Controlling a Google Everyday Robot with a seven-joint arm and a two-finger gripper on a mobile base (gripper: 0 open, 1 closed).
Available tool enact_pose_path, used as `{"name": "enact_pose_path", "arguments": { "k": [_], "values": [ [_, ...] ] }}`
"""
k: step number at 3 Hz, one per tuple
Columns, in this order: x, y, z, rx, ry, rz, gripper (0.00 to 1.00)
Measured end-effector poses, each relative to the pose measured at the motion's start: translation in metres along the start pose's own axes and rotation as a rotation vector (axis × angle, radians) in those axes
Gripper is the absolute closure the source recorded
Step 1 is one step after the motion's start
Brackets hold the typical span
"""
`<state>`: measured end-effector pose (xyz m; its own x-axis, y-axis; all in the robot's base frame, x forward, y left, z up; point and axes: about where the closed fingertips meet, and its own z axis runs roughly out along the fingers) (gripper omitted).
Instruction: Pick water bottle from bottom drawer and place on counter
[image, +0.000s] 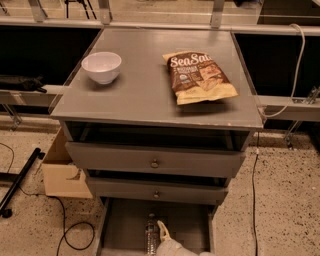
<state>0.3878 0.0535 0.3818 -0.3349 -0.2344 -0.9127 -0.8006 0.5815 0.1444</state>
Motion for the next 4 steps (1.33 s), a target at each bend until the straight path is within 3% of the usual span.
{"name": "enact_pose_path", "arguments": {
  "k": [1,2,3,4],
  "values": [
    [0.002,0.005,0.004,0.004,0.018,0.02,0.0],
    [0.004,0.002,0.018,0.052,0.055,0.097,0.0],
    [0.006,-0.027,0.037,0.162,0.11,0.209,0.0],
    [0.011,-0.053,0.047,0.261,0.149,0.266,0.0]
  ]
}}
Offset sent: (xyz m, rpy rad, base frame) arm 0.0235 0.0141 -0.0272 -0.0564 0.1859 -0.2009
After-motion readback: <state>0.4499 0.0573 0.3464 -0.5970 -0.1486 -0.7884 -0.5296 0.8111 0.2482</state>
